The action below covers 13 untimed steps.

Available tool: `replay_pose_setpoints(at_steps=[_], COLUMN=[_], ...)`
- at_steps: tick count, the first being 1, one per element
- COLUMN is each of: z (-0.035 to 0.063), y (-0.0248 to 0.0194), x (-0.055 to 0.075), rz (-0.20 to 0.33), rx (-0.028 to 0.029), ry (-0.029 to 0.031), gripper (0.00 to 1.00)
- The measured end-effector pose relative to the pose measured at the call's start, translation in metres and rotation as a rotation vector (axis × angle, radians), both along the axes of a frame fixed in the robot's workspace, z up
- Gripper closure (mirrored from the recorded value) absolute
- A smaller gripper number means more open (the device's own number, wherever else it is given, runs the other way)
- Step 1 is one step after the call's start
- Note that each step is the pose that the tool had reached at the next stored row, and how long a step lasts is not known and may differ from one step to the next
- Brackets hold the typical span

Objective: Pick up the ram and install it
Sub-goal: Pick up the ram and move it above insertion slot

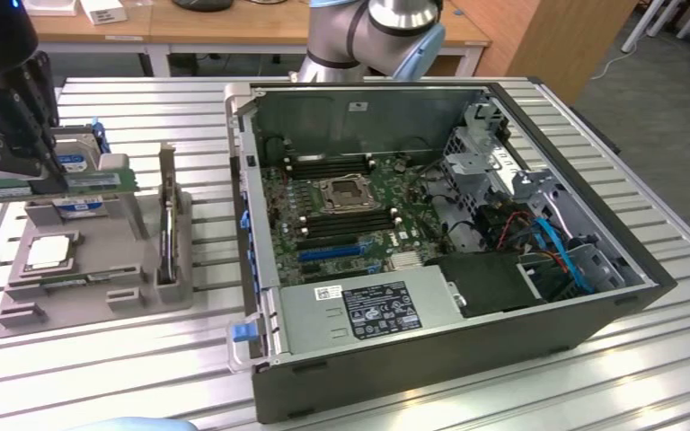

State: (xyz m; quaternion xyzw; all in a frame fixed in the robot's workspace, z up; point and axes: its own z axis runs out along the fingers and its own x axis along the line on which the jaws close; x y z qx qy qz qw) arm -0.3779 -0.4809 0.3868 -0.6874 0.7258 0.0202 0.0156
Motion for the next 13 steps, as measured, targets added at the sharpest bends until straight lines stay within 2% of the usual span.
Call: replay_pose_setpoints(at_steps=[6, 7, 13], z=[0.0000, 0.0001, 0.0004], y=[0.0000, 0.0000, 0.0000], x=[0.014, 0.022, 0.033], rz=[0.000, 0.000, 0.000], rx=[0.0001, 0.0000, 0.0002], ry=[0.0008, 0.0009, 0.0008], gripper=[0.86, 0.86, 0.86])
